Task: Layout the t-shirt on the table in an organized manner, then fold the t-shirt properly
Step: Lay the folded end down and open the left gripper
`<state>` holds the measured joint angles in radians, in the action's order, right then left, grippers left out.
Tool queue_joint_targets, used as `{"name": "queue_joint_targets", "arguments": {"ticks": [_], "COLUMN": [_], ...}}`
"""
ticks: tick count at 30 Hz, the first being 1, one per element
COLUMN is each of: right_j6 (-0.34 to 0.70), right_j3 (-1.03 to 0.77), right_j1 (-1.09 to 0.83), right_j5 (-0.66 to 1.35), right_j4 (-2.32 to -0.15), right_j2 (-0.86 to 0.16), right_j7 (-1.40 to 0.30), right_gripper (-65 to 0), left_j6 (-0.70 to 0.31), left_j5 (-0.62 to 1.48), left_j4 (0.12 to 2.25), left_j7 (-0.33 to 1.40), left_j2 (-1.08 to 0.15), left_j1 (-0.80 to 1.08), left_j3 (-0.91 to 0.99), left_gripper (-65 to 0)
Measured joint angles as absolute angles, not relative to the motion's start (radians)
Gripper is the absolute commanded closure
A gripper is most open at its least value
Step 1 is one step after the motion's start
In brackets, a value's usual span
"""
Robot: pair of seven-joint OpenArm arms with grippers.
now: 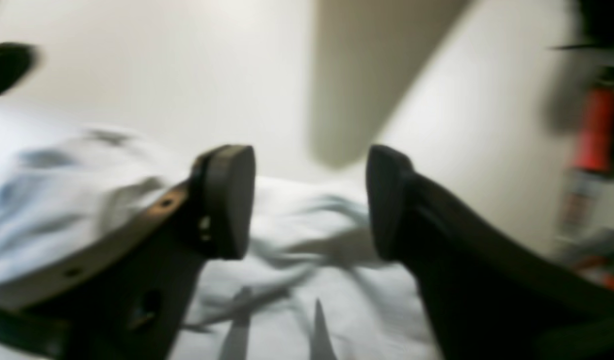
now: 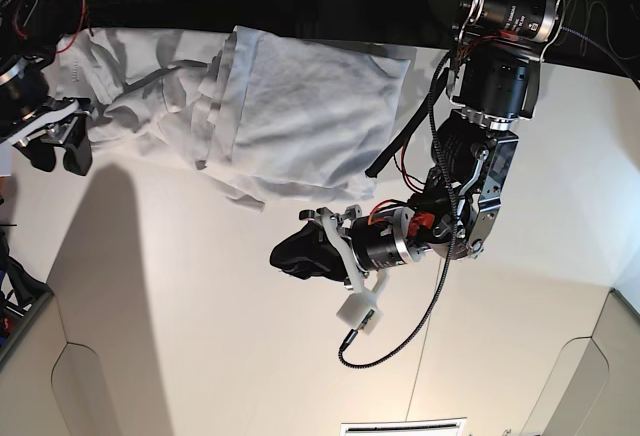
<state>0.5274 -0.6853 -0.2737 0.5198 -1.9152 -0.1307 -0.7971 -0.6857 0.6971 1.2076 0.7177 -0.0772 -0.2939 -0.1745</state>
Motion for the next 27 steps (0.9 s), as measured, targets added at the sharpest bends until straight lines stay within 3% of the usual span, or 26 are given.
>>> {"name": "queue_joint_targets", "arguments": {"ticks": [3, 12, 18, 27], "right_j6": [0.517, 0.57, 0.584, 0.601], "right_j3": [-0.709, -0.707, -0.707, -0.673], "right_j1": [-0.274, -0.262, -0.186, -0.141], "right_j5": [0.521, 0.757, 0.783, 1.003], "right_j4": [-1.844, -1.494, -1.304, -1.225], "right_j2": [-0.179, -0.287, -0.36, -0.385], "right_j7": [-0.788, -0.848, -0.885, -1.047], "right_gripper": [-41.6, -41.6, -41.6, -41.6], "left_j6": [-0.686, -0.686, -0.686, -0.686], "left_j5": [0.7, 0.697, 0.696, 0.694], "left_j4": [1.208, 1.208, 1.208, 1.208], "left_j7": [0.718, 0.718, 0.718, 0.718], "left_j2": [-0.073, -0.072, -0.072, -0.072], "left_j1": [-0.294, -0.294, -0.287, -0.281], "left_j3": [-0.176, -0.176, -0.176, -0.176], "left_gripper": [-21.2, -21.2, -21.2, -21.2]}}
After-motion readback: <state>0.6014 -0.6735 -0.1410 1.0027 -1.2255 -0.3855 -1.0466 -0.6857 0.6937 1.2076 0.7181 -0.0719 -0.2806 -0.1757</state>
